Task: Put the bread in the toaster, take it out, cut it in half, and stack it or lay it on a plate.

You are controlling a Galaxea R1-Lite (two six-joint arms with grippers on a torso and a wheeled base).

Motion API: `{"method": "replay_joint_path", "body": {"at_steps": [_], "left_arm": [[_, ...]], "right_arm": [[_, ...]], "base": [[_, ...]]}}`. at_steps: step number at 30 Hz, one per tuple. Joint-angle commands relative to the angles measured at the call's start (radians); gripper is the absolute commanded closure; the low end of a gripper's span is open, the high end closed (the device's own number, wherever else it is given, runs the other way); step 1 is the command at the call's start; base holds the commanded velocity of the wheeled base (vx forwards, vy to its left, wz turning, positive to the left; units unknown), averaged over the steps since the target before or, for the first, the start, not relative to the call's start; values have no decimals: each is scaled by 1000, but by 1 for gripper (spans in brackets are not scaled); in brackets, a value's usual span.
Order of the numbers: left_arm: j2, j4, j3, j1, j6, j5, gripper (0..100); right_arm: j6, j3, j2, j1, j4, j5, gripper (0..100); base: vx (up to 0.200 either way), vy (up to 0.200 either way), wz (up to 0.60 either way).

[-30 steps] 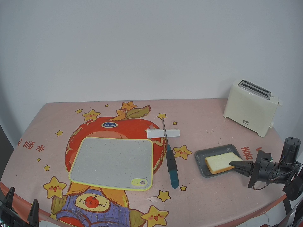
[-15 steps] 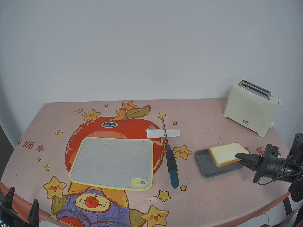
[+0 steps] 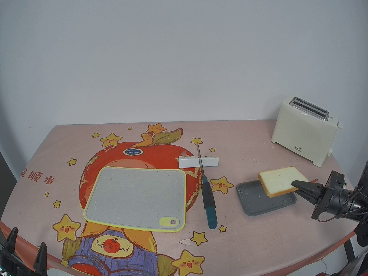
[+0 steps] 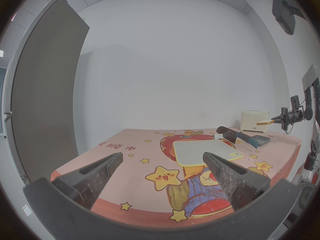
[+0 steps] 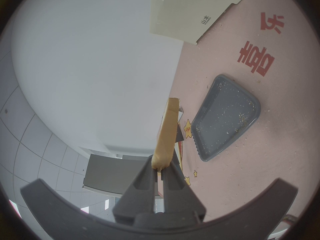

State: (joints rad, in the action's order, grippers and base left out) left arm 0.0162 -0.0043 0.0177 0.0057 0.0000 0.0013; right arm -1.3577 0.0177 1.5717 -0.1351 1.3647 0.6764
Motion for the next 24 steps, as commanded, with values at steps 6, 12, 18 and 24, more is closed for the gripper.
{"method": "replay_joint_path", "body": {"at_steps": [6,12,18,24], "left_arm": [[-13,0,-18,0,0,0,0],[-13,0,-18,0,-2,0,0],[-13,0,-18,0,0,0,0],[-13,0,-18,0,0,0,0]], "right_arm": [[18,-18,18,-4,5,-38,100],[170,-18,19,-21,1,-115,100],[354,-18,7,-77,13,-199,100],[552,-18,19,-93,-3,-209,100]], "base": [[0,0,0],[0,0,0],[0,0,0],[0,0,0]]}}
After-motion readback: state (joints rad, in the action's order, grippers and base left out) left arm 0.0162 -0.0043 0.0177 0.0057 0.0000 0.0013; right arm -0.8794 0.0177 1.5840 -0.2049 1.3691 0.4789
